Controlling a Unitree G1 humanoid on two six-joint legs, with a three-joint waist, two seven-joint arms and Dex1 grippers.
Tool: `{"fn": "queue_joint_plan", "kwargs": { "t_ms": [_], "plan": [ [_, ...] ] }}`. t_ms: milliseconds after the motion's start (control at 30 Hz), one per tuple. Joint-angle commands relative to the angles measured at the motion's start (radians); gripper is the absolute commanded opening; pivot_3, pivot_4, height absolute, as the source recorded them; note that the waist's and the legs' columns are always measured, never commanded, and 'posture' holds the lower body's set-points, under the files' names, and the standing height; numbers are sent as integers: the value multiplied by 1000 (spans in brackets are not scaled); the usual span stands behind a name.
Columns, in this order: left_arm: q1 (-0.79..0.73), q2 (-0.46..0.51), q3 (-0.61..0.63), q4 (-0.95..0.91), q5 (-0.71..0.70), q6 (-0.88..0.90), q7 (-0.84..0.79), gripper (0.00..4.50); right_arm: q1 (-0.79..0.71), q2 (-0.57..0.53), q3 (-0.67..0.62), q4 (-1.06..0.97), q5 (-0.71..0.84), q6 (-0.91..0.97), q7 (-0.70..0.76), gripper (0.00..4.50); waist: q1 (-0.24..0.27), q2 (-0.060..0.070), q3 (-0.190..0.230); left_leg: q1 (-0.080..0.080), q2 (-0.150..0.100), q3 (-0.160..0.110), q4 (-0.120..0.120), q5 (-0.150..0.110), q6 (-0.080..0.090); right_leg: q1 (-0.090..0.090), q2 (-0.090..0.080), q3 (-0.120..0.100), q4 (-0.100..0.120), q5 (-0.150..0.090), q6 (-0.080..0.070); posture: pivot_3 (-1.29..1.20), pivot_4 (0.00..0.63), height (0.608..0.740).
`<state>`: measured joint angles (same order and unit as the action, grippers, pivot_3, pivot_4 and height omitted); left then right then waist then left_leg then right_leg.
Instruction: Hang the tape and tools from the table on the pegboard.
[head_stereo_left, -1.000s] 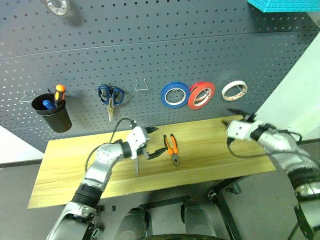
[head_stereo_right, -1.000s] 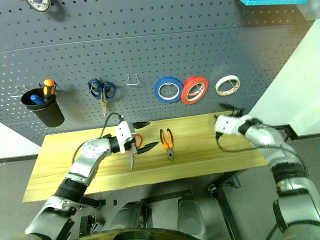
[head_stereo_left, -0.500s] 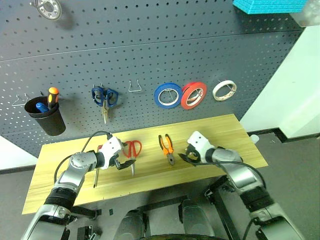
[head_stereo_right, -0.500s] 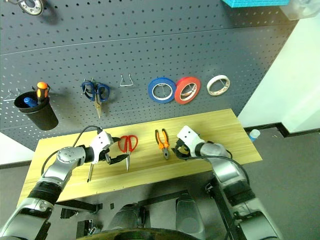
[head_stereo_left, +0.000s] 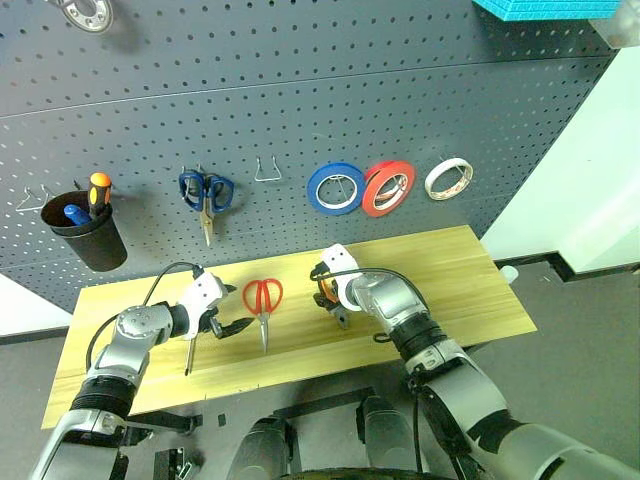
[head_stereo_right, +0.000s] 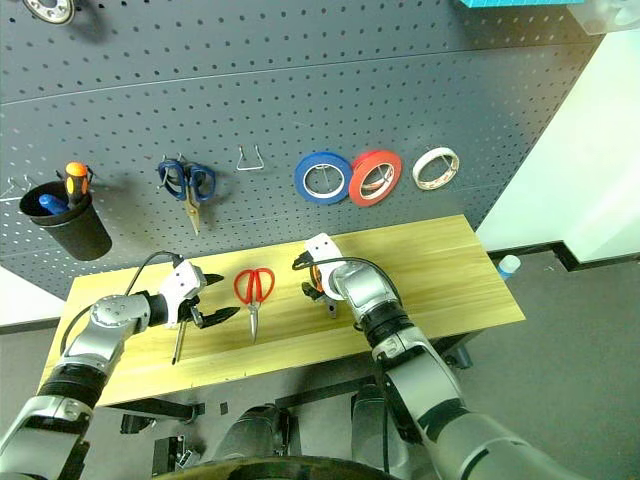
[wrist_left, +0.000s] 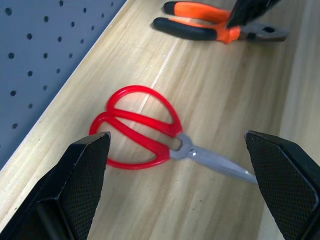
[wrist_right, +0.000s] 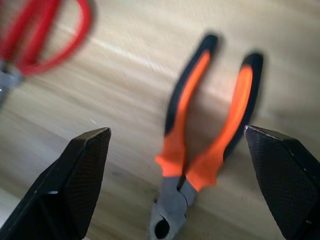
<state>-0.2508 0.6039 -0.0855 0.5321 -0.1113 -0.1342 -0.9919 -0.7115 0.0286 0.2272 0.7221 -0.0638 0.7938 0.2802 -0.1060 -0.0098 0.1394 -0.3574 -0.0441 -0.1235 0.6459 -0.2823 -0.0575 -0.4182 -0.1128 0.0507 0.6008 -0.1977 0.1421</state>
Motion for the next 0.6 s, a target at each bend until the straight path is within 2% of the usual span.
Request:
{"fn": "queue_joint_plan", "kwargs": {
  "t_ms": [33, 267, 600],
  "plan": [
    [-1, 20, 41, -44, -35, 1, -22, 4500, -77, 35, -46, 111, 1, -57, -74, 4458, -5, 0, 0, 0, 0, 0, 0, 0, 0, 0, 0, 0, 0, 0, 0, -92, 78, 740],
    [4, 19, 53, -52, -39, 5, -31, 4500, -167, 91, -136, 312, 39, -115, -142, 4458, -30, 0, 0, 1, 0, 0, 0, 0, 0, 0, 0, 0, 3, 0, 0, -89, 78, 740],
    [24, 21, 62, -76, -45, 13, -30, 4500, -219, 133, -196, 473, 50, -213, -177, 4458, -50, 0, 0, 2, 0, -1, 0, 0, 0, -3, 0, 1, 10, -1, 1, -76, 79, 740]
  ]
}}
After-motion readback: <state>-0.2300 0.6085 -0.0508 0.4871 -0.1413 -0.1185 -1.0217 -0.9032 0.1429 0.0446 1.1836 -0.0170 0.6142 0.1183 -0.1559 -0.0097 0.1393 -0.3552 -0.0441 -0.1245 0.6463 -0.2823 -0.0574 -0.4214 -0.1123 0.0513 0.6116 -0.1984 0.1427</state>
